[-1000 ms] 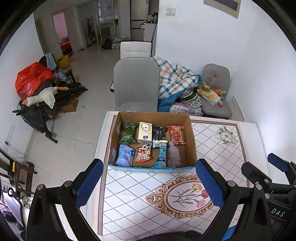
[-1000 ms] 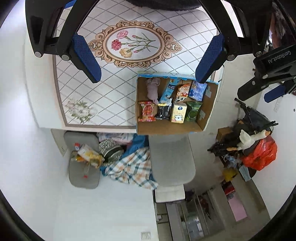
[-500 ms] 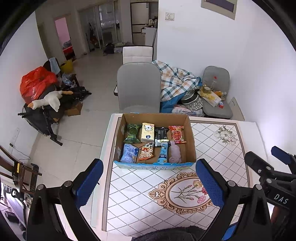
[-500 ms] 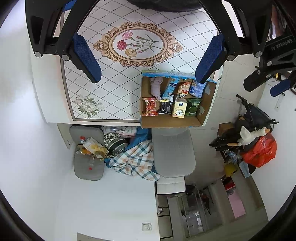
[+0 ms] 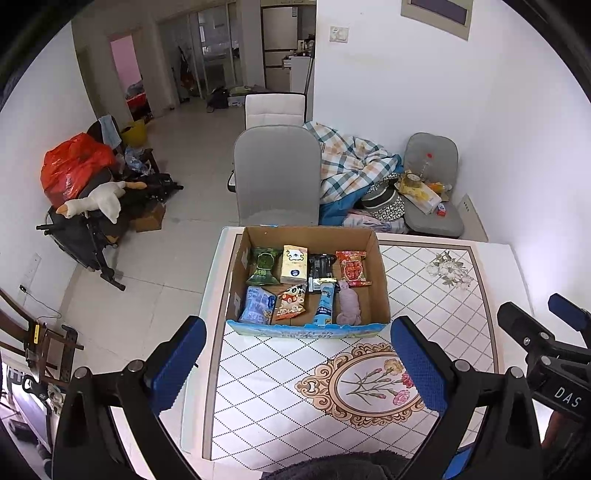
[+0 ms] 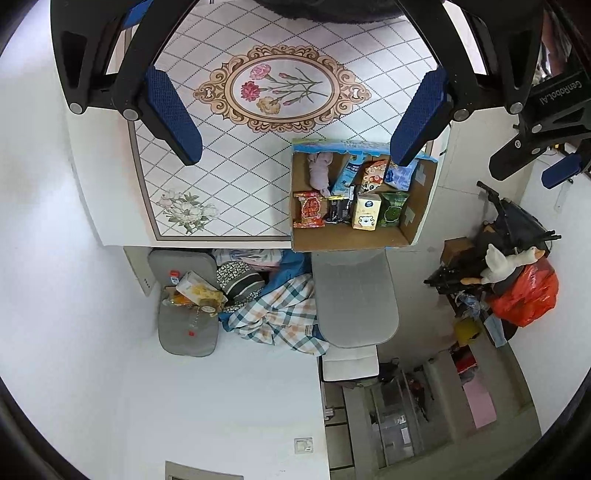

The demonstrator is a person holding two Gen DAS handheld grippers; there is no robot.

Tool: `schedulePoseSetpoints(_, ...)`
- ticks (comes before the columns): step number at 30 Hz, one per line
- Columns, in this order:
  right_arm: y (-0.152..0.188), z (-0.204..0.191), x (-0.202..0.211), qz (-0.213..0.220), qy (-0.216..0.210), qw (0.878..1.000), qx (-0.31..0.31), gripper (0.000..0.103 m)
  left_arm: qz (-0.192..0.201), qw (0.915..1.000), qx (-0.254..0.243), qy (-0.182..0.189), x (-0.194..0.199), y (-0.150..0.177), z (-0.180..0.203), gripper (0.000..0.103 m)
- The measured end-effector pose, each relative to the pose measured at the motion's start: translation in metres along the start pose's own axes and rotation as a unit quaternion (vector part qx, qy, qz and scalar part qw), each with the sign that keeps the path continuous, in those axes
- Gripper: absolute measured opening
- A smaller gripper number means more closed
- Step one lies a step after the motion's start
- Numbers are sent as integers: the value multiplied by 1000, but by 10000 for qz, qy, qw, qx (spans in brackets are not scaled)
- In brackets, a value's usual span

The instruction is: Organize soft objects

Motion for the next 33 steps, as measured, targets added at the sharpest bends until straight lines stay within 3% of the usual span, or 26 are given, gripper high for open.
schedulePoseSetpoints(33,-4,3,-3,71,222,9997,-97,103,32,10000,72,-56,-7,2,-1,102)
Point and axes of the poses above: each gripper's, at about its wrist camera, not at the fingertips, and x roughly against the way its jaws point, z to its right, y to its underside, the point moved 8 cm from there along -x, roughly the way its jaws point, and after that the axes turned 1 degree about -y, right-handed, at the moved point
